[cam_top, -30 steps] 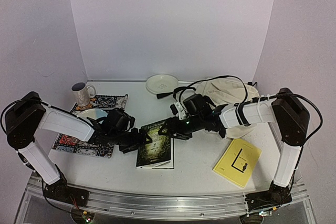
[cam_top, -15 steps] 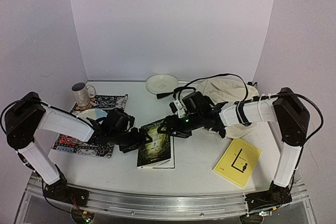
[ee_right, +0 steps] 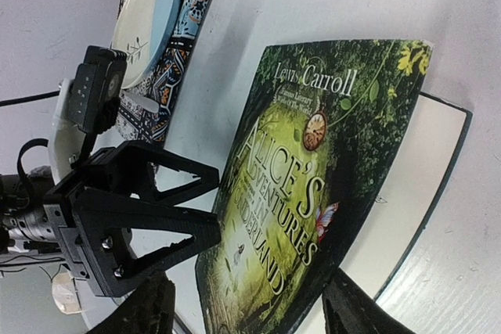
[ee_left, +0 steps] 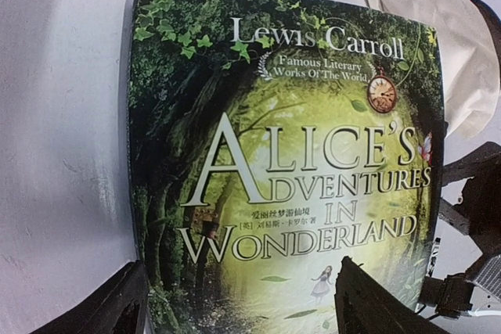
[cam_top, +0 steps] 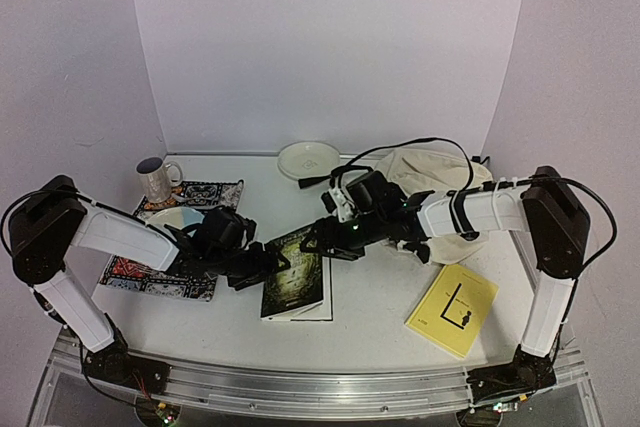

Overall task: Pack the student bag
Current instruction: Pick up the book from the center of the board.

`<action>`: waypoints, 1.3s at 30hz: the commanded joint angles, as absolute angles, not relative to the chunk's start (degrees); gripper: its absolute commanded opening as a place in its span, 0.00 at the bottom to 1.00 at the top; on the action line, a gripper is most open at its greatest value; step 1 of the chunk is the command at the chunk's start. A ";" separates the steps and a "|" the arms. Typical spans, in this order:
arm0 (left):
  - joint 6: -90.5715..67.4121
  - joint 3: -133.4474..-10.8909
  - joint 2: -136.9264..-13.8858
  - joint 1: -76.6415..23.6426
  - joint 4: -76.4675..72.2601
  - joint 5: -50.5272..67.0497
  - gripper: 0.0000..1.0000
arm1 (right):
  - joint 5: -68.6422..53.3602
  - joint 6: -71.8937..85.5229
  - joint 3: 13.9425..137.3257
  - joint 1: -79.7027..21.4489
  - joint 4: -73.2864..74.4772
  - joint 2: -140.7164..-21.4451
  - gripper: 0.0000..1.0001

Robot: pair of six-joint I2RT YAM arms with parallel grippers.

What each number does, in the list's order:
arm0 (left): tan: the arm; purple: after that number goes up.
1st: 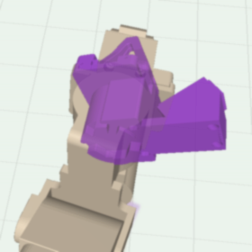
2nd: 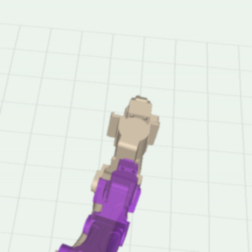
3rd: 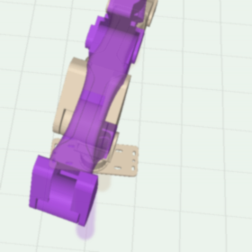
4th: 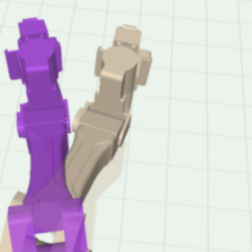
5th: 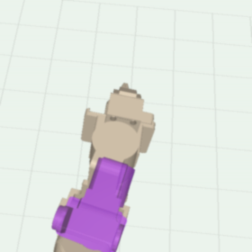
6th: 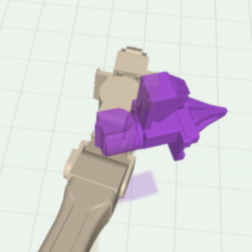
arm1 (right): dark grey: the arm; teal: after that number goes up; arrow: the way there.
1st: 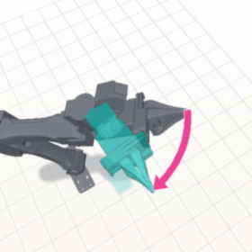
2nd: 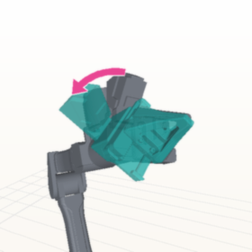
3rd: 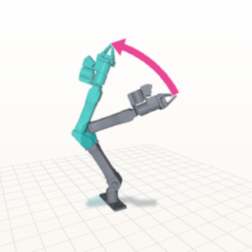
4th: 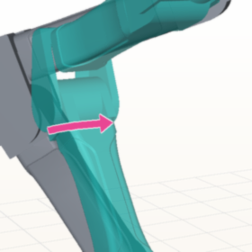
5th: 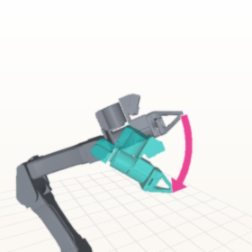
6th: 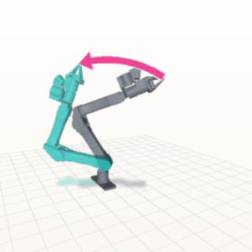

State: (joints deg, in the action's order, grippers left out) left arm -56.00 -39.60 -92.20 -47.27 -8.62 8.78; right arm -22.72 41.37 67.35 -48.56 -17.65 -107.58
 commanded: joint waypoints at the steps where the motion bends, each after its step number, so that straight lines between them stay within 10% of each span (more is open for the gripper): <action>1: -56.96 -38.80 -88.99 -47.46 -12.52 8.33 0.83 | -25.46 42.46 68.69 -48.83 -20.97 -108.76 0.57; 12: -60.31 -35.11 -87.10 -47.46 -19.63 9.83 0.83 | -28.10 46.15 67.47 -48.36 -26.86 -112.86 0.39; 19: -60.22 -33.00 -84.67 -47.38 -21.19 7.63 0.83 | -30.99 49.12 63.75 -46.99 -33.07 -111.64 0.00; 39: -68.04 -24.35 -71.95 -46.49 -25.26 -1.80 0.99 | -31.53 68.52 52.09 -42.32 -70.51 -99.26 0.00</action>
State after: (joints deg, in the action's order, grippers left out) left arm -63.97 -26.07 -72.79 -46.81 -20.34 -0.68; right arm -31.84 63.83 51.88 -42.55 -54.25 -104.45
